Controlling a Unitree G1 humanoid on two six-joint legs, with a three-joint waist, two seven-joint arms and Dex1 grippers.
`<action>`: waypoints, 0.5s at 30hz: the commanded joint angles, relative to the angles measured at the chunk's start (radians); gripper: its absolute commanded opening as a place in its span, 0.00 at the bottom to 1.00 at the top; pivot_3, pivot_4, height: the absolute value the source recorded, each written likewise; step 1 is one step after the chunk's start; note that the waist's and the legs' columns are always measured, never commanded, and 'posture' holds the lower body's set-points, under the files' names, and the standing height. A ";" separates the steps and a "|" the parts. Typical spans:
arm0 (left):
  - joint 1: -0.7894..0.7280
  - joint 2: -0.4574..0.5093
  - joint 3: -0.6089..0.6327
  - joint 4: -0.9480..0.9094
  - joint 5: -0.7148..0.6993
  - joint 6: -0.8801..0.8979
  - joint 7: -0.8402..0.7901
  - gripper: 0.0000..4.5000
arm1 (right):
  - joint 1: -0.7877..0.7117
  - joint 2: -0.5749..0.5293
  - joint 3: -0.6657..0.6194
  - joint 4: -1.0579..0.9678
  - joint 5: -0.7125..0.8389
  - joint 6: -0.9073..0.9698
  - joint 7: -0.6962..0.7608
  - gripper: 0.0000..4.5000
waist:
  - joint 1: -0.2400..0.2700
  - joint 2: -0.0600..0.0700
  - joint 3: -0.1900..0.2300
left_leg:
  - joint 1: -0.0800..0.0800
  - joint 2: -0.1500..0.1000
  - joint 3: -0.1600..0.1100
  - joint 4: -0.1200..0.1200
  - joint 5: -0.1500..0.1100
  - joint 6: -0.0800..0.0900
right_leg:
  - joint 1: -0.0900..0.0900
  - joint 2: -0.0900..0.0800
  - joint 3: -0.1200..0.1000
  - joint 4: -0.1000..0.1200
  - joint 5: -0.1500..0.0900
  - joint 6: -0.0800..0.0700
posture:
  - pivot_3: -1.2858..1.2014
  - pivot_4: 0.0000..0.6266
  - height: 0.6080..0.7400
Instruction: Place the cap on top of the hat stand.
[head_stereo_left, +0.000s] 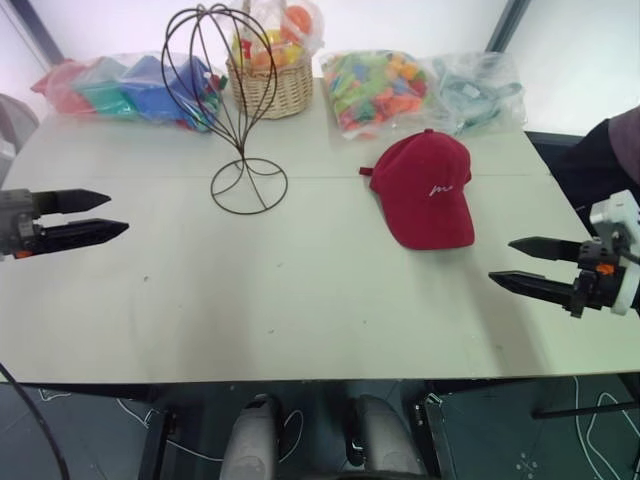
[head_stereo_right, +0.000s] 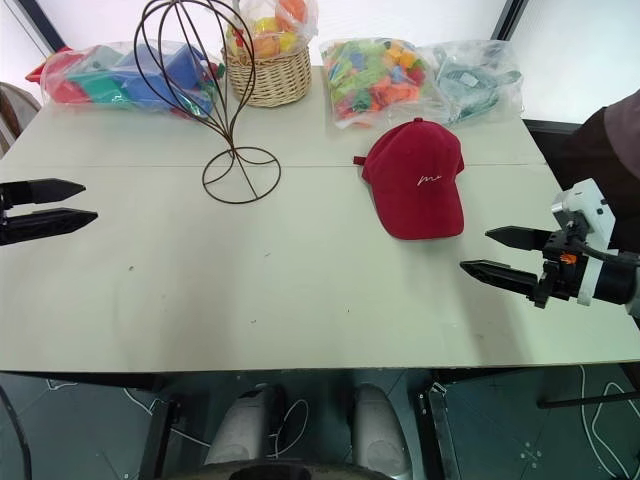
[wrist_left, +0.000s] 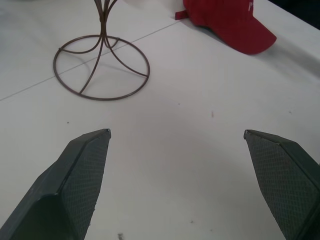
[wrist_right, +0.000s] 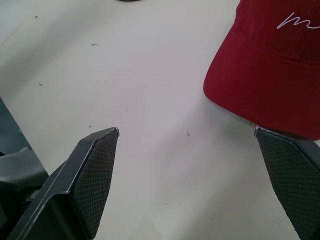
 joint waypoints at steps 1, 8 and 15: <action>-0.002 0.006 0.033 -0.028 -0.022 0.015 -0.002 1.00 | -0.006 0.000 -0.026 -0.009 0.005 -0.009 -0.004 0.99 | 0.000 0.000 0.000 | 0.000 0.000 0.000 0.000 0.000 0.000 | 0.000 0.000 0.000 0.000 0.000 0.000 | 0.52 0.24 1.00; -0.020 0.010 0.036 -0.020 -0.025 0.027 0.009 1.00 | -0.005 0.001 -0.024 -0.005 0.000 -0.016 -0.003 0.99 | 0.000 0.000 0.000 | 0.000 0.000 0.000 0.000 0.000 0.000 | 0.000 0.000 0.000 0.000 0.000 0.000 | 0.52 0.24 1.00; -0.026 0.009 0.033 -0.015 -0.026 0.026 0.004 1.00 | -0.003 0.000 -0.023 -0.001 -0.004 -0.022 0.000 0.99 | 0.000 0.000 0.000 | 0.000 0.000 0.000 0.000 0.000 0.000 | 0.000 0.000 0.000 0.000 0.000 0.000 | 0.52 0.24 1.00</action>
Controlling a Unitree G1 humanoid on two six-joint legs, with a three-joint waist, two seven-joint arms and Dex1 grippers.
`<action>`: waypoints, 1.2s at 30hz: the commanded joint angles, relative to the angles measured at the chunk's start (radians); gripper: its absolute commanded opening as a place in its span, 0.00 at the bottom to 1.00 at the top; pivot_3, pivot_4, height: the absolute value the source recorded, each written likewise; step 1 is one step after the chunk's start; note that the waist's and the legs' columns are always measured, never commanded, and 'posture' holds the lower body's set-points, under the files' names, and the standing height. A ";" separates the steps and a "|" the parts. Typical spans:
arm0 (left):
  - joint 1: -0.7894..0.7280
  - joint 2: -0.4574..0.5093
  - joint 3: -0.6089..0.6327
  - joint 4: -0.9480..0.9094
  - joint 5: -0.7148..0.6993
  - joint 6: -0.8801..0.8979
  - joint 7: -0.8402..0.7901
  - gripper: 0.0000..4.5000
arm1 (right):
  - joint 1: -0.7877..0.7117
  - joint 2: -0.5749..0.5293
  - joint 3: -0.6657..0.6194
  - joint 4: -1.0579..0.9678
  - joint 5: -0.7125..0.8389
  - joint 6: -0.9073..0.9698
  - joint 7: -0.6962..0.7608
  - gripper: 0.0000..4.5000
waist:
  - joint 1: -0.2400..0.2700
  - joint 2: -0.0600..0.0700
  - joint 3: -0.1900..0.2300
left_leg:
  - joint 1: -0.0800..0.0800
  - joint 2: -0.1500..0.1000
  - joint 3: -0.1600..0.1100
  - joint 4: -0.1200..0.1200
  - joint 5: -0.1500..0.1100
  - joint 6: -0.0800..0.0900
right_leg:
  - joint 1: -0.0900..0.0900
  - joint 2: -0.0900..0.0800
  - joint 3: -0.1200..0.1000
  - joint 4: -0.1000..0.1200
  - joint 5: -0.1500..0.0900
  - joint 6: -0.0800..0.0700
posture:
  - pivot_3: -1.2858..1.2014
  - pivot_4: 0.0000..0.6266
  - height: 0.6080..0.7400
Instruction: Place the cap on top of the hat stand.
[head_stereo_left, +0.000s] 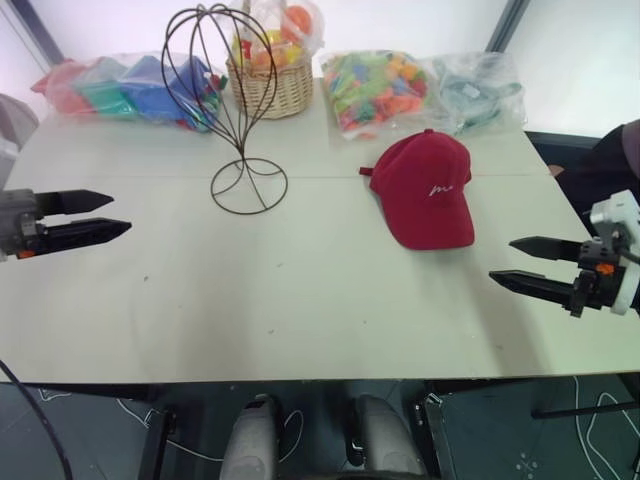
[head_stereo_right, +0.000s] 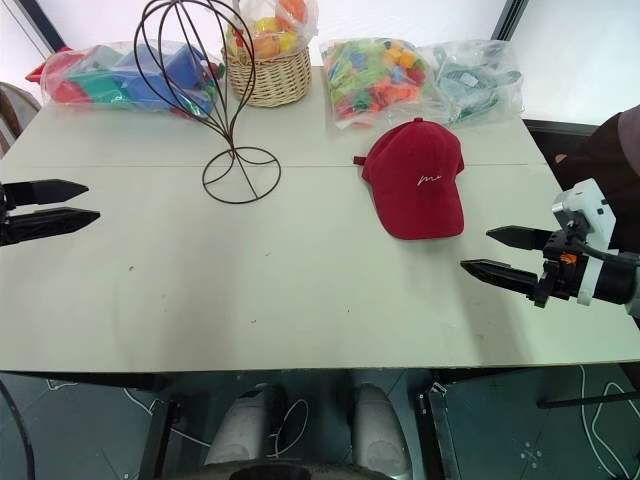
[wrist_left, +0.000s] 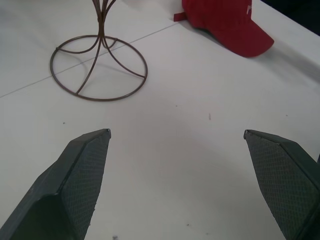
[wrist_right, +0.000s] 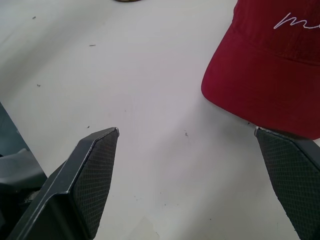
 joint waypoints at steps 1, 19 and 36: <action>-0.019 0.013 0.031 -0.003 -0.014 0.003 -0.005 1.00 | -0.003 -0.002 -0.023 -0.003 -0.004 -0.020 0.004 0.99 | 0.000 0.000 0.000 | 0.000 0.000 0.000 0.000 0.000 0.000 | 0.000 0.000 0.000 0.000 0.000 0.000 | 0.52 0.24 1.00; -0.133 -0.020 -0.042 0.056 -0.025 0.024 -0.044 1.00 | -0.128 0.023 0.305 0.130 -0.575 -0.759 -0.131 0.99 | -0.003 0.000 0.000 | 0.000 0.000 0.000 0.001 0.000 0.000 | -0.001 0.000 0.000 0.000 0.000 0.000 | 0.52 0.24 1.00; -0.301 -0.105 -0.204 0.019 -0.055 0.119 -0.182 1.00 | -0.230 0.022 0.487 0.706 -1.162 -1.836 -0.531 0.99 | -0.007 0.000 0.000 | 0.000 0.000 0.002 0.002 0.001 -0.001 | 0.000 0.000 0.001 0.002 0.000 0.000 | 0.52 0.24 1.00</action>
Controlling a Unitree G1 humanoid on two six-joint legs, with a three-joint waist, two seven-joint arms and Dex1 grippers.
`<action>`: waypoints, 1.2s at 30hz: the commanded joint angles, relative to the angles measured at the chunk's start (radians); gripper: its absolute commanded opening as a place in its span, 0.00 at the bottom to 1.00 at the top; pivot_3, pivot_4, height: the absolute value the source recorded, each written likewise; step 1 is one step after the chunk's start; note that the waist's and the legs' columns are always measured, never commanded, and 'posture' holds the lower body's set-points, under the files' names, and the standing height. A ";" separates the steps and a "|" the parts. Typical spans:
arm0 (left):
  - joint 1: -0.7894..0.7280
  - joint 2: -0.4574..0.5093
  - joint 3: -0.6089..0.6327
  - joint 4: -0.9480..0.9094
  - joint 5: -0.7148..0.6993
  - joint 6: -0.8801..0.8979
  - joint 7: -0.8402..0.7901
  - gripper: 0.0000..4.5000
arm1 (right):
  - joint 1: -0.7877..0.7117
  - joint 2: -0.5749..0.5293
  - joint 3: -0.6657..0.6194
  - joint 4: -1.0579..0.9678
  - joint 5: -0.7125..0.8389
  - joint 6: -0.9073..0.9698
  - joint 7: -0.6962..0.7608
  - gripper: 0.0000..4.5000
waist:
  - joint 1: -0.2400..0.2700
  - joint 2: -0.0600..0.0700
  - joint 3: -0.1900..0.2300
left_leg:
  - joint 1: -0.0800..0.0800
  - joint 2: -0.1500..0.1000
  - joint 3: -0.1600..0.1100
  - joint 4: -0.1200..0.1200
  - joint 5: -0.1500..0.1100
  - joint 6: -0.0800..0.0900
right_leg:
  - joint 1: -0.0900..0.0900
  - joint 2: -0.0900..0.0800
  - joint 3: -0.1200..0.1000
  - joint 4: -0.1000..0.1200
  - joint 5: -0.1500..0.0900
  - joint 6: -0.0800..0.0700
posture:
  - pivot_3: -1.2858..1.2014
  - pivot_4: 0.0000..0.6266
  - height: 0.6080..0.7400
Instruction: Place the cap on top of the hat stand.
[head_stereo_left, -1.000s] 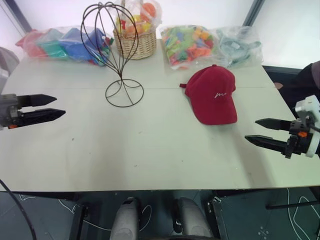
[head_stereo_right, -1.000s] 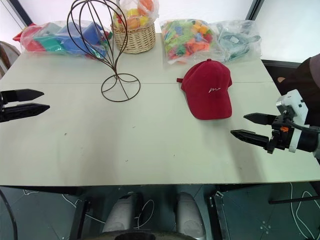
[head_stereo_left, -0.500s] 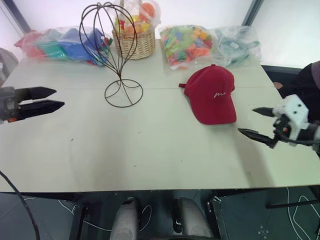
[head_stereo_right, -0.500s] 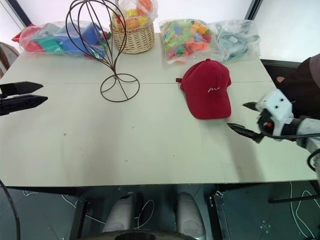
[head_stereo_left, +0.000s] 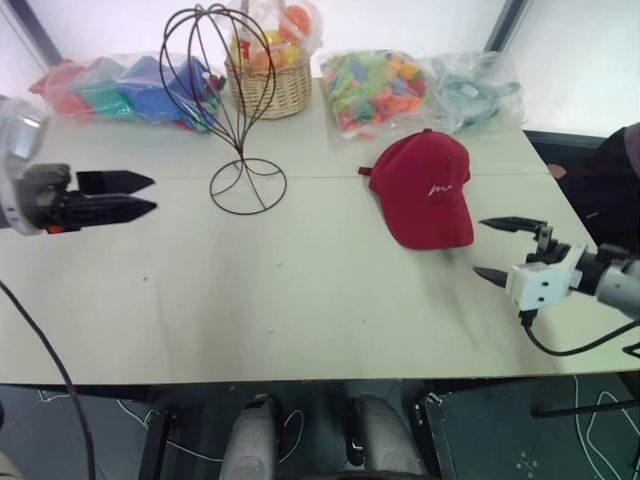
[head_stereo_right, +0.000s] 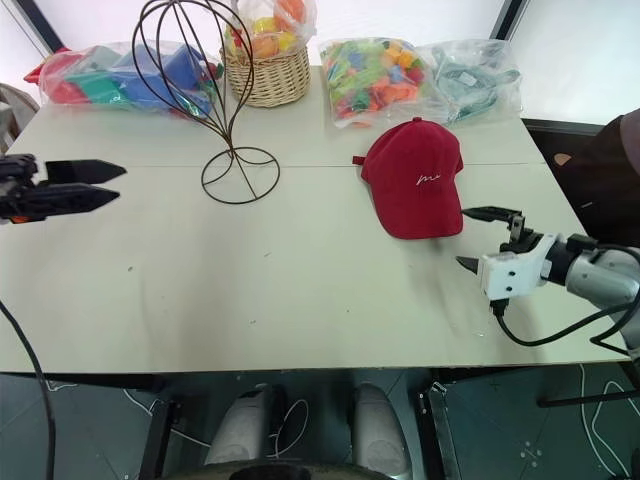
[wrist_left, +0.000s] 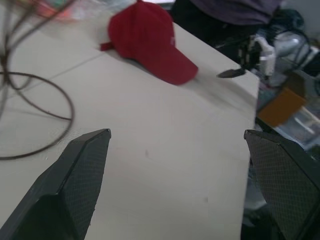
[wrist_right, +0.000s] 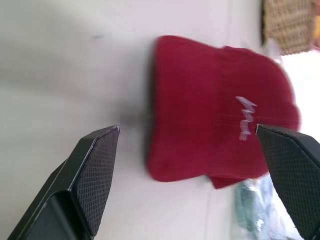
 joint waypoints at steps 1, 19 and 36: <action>-0.023 -0.018 -0.006 -0.052 -0.024 0.018 -0.001 1.00 | -0.039 0.021 0.015 0.073 -0.102 -0.077 -0.130 0.99 | -0.002 0.000 0.000 | 0.000 0.000 0.000 0.000 0.000 0.000 | 0.000 0.000 0.000 0.000 0.000 0.000 | 0.52 0.24 1.00; -0.014 -0.091 -0.040 -0.170 -0.035 0.049 0.026 1.00 | -0.458 0.144 0.367 0.379 -0.660 -0.124 -0.794 0.99 | -0.027 0.000 0.000 | 0.002 0.000 0.001 0.000 0.002 -0.004 | 0.000 0.000 0.003 0.003 0.000 0.000 | 0.52 0.24 1.00; 0.048 -0.098 0.032 -0.238 -0.101 0.085 0.135 1.00 | -0.647 0.268 0.683 0.611 -0.870 0.023 -1.184 0.01 | -0.053 -0.005 -0.003 | 0.007 0.000 0.003 -0.001 0.002 -0.003 | 0.002 0.001 0.006 0.006 0.000 0.000 | 0.52 0.24 1.00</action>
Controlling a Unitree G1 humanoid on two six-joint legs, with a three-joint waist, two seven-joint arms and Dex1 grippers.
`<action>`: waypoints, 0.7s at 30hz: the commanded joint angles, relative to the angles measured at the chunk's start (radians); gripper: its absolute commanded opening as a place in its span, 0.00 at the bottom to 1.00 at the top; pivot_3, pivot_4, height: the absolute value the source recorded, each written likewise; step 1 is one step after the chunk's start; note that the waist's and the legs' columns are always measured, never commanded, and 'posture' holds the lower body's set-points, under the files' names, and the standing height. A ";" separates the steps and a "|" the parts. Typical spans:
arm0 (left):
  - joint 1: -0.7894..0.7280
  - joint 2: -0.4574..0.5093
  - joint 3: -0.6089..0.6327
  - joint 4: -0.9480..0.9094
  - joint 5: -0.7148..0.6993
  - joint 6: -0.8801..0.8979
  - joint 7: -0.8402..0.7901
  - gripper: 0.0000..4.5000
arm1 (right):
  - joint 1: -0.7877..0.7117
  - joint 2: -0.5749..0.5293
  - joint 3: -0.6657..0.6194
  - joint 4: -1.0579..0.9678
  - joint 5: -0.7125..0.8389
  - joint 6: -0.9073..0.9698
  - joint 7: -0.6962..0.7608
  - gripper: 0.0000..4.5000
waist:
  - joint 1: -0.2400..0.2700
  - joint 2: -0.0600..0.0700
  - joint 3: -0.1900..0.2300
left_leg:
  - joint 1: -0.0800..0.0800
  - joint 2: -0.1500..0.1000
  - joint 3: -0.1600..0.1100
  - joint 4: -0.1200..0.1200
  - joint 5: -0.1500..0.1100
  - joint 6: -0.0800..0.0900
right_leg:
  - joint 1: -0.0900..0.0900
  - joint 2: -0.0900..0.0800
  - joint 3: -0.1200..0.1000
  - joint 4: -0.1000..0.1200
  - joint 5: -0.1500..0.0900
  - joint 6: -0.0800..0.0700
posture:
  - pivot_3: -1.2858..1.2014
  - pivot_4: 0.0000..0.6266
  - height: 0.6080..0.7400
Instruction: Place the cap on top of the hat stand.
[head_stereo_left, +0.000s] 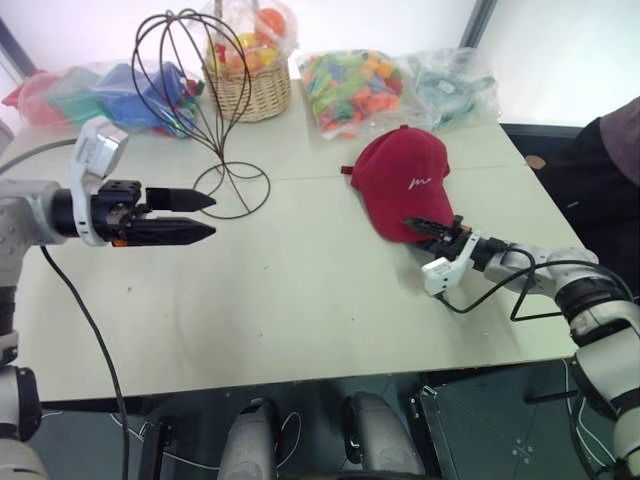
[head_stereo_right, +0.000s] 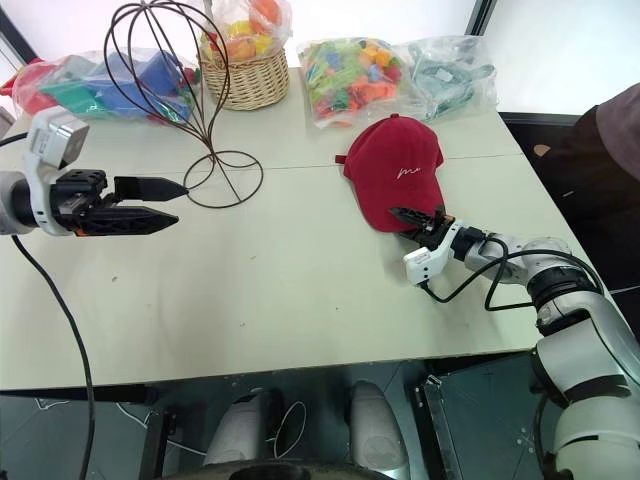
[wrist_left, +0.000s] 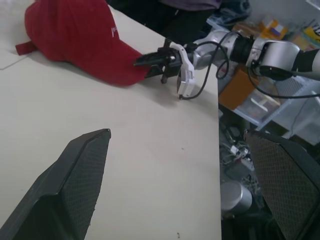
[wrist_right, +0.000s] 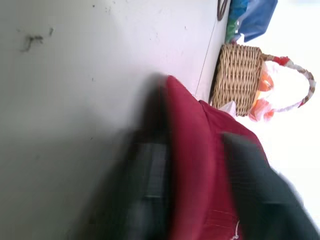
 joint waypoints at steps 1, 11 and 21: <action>0.016 0.011 0.055 -0.041 -0.030 0.000 0.019 1.00 | 0.003 0.019 0.032 0.008 -0.001 0.048 -0.021 0.01 | 0.002 -0.002 -0.001 | 0.002 0.000 0.000 0.000 0.000 0.001 | 0.002 0.000 0.000 0.000 0.000 0.000 | 0.52 0.24 1.00; 0.031 0.080 0.157 -0.009 -0.020 -0.029 0.065 1.00 | 0.084 -0.008 -0.166 -0.329 0.211 0.284 0.153 0.01 | 0.001 -0.001 0.000 | 0.008 0.000 0.001 -0.002 -0.001 0.002 | 0.007 0.000 0.001 0.000 0.000 0.000 | 0.52 0.24 1.00; -0.031 0.196 0.202 0.120 0.003 -0.081 0.058 1.00 | -0.138 0.089 -0.346 -0.884 0.392 0.657 0.741 0.01 | 0.005 0.002 0.002 | 0.006 0.000 0.002 -0.002 -0.002 0.003 | 0.004 0.000 0.002 0.000 0.000 0.000 | 0.52 0.24 1.00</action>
